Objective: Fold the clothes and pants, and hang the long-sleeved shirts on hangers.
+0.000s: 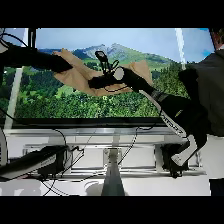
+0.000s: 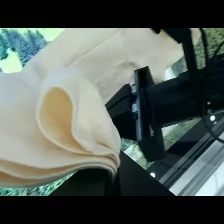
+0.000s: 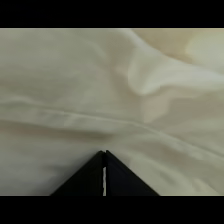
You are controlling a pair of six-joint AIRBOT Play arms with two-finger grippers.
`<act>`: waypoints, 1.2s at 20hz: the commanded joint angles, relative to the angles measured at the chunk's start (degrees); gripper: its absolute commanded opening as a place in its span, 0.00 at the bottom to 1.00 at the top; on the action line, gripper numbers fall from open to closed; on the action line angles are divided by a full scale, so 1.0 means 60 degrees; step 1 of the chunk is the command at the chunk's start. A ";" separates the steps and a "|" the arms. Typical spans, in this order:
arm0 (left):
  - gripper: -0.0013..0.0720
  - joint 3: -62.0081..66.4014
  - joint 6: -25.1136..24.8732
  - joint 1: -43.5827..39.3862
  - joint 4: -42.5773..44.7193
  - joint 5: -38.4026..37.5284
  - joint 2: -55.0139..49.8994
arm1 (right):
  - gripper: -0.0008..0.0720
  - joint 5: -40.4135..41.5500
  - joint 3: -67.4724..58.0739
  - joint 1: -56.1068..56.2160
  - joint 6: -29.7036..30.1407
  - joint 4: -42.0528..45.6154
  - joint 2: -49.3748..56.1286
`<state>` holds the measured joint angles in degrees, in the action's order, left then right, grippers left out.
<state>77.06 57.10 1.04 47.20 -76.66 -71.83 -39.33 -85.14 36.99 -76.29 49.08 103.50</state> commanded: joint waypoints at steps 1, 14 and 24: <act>0.04 -0.0007 0.0025 -0.0353 -0.1475 0.0605 -0.0306 | 0.03 -0.1064 -0.0302 -0.0550 -0.0033 0.1417 -0.0197; 0.04 0.1588 -0.1592 -0.6721 -0.6663 0.9249 -0.5071 | 0.03 -0.1851 -0.0299 -0.6863 -0.0197 0.3118 -0.2994; 0.99 0.2816 -0.1596 -0.5796 -0.4765 0.7573 -0.5770 | 0.70 -0.2892 -0.0262 -0.7654 -0.0459 0.3242 -0.1883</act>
<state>93.30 47.72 -36.03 10.98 -24.43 -107.22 -52.88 -86.76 -7.01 -78.19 68.55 88.84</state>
